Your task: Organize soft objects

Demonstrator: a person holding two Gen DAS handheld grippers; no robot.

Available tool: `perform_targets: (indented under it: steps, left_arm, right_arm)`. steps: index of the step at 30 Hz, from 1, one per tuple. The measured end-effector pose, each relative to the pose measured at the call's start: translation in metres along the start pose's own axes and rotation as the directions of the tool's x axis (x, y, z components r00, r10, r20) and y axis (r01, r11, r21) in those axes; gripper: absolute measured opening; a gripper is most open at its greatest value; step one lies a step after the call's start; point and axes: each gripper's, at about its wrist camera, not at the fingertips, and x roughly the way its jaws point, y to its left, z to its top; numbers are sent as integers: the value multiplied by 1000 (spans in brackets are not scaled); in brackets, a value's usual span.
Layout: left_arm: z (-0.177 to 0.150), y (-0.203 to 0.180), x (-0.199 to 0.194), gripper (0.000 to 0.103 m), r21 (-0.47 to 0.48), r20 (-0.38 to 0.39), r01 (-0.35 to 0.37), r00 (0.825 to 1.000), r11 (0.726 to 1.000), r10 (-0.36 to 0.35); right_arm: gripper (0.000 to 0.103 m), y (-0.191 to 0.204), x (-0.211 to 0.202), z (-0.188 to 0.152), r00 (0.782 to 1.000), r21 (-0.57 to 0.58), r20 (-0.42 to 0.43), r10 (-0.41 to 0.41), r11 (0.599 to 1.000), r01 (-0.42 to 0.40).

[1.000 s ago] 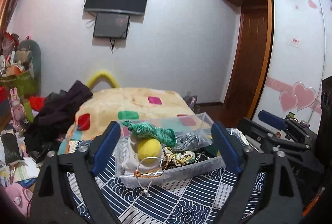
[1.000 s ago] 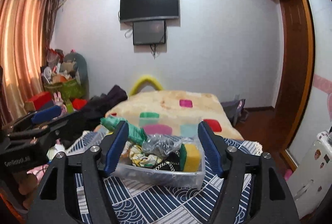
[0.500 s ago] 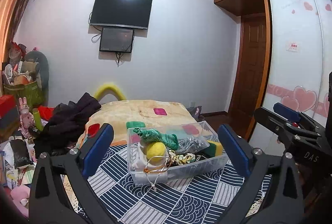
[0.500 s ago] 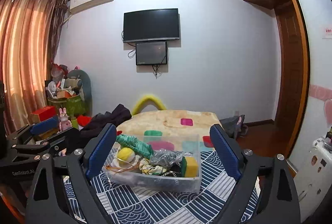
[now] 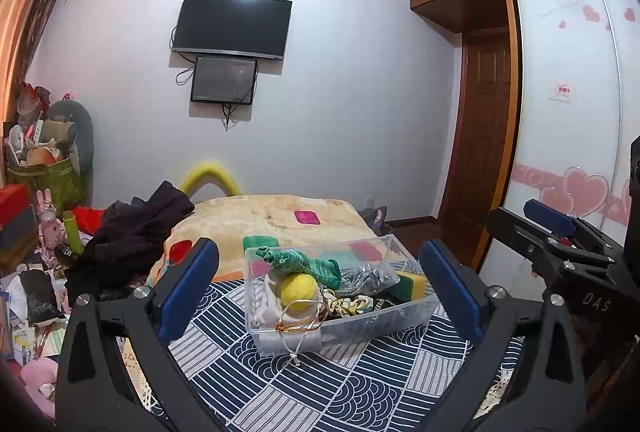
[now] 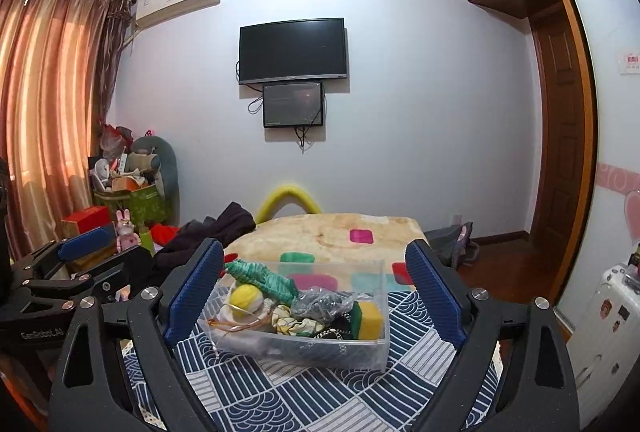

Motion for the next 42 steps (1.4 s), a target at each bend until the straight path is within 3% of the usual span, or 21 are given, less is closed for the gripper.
perform_targets:
  steps: [32, 42]
  left_arm:
    - [2, -6, -7, 103, 15, 18, 15, 1000, 1000, -15]
    - [2, 2, -2, 103, -28, -6, 11, 1000, 1000, -11]
  right_arm:
    - [95, 2, -4, -3, 1000, 2, -6, 6, 1000, -6]
    - [96, 2, -4, -5, 1000, 4, -11, 11, 1000, -11]
